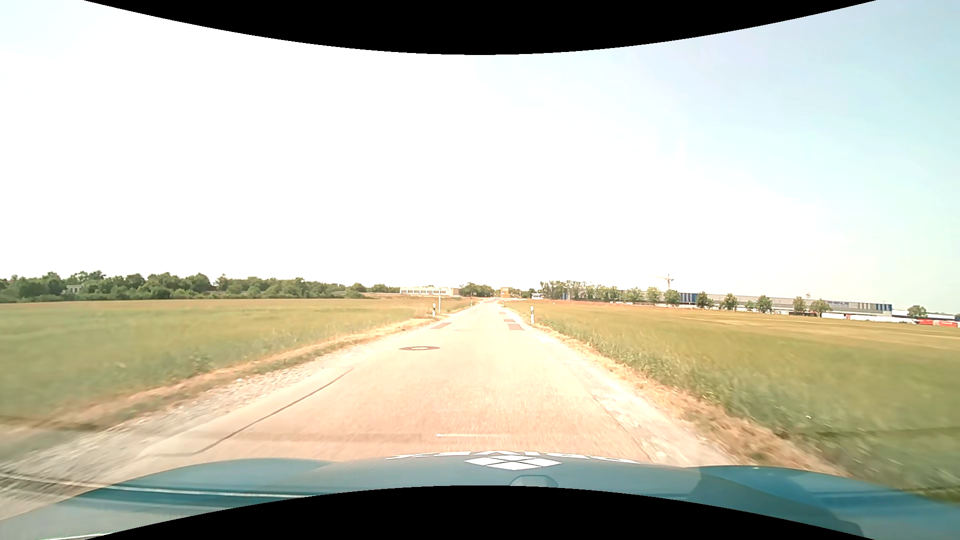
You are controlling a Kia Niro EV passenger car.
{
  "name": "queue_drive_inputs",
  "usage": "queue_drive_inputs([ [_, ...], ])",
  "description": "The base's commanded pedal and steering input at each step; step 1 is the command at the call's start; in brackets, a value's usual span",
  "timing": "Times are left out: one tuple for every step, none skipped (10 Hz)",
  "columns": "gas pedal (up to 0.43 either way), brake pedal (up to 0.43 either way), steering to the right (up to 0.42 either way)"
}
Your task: Follow the waypoints while adhering to traffic rules and regulations
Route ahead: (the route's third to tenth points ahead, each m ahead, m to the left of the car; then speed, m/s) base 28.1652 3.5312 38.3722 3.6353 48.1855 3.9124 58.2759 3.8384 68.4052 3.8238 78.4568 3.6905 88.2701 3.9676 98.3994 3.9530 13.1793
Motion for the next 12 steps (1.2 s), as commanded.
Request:
queue_drive_inputs([
  [0.067, 0.0, -0.001],
  [0.067, 0.0, -0.001],
  [0.059, 0.0, -0.001],
  [0.02, 0.0, -0.001],
  [0.008, 0.0, -0.001],
  [0.008, 0.0, -0.002],
  [0.008, 0.0, -0.001],
  [0.008, 0.0, 0.001],
  [0.02, 0.0, 0.001],
  [0.02, 0.0, 0.002],
  [0.02, 0.0, 0.0],
  [0.02, 0.0, 0.0],
])
